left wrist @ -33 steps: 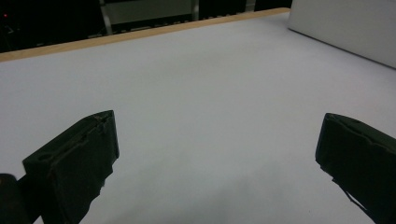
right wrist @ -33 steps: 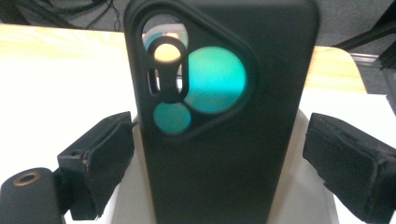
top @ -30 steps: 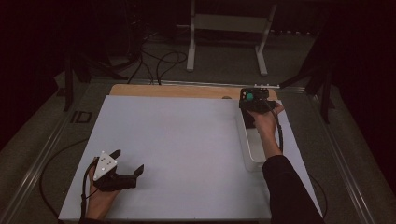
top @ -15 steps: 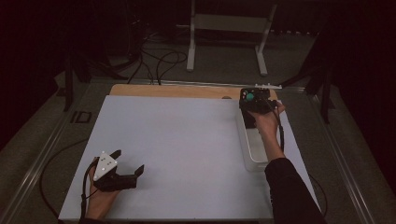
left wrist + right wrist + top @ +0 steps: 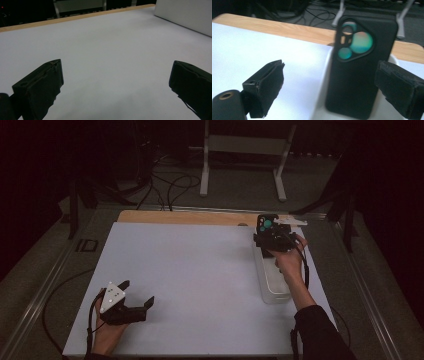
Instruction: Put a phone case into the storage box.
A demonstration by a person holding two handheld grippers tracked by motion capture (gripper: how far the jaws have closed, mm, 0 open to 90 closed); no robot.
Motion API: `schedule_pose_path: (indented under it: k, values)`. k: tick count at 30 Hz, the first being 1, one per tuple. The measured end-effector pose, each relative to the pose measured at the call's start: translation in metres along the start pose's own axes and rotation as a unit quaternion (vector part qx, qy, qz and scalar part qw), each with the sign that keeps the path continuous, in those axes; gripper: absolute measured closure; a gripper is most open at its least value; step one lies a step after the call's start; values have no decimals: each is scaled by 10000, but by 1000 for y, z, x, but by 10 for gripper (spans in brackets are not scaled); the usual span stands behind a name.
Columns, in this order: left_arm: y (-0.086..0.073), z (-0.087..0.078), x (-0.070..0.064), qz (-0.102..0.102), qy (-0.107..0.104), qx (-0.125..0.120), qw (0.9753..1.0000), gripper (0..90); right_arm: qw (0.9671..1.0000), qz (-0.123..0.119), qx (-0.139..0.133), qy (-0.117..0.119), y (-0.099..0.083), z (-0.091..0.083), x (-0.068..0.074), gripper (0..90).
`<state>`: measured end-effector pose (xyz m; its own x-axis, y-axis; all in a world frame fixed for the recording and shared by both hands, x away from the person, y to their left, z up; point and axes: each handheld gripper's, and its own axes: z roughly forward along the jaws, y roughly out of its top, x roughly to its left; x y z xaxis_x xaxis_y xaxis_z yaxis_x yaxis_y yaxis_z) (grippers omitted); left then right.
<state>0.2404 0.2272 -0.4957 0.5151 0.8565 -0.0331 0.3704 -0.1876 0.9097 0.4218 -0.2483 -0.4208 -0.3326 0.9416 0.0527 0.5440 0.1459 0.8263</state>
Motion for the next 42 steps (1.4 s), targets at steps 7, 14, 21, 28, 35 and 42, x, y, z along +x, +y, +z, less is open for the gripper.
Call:
schedule_pose_path:
  k: [7, 14, 21, 28, 35, 42]
  values:
    - [1, -1, 1, 6, -43, 26, 10000, 0, 9992, -40, -198, 358, -13, -24, 15, 87]
    - [3, 0, 0, 13, -180, 121, 9998, 0, 9974, -88, -373, 610, -26, -45, 22, 87]
    - [8, -4, -1, 9, -203, 25, 9998, 0, 9953, -55, -550, 794, -48, -67, 25, 87]
    - [12, -7, -1, 37, -211, -8, 9998, 0, 9926, -276, -775, 896, -72, -86, 30, 87]
    - [15, -9, -2, 49, -265, -51, 9996, 0, 9885, -499, -1053, 968, -100, -97, 34, 87]
    - [16, -12, -1, 24, -309, -130, 9994, 0, 9854, -561, -1200, 1065, -115, -100, 35, 88]
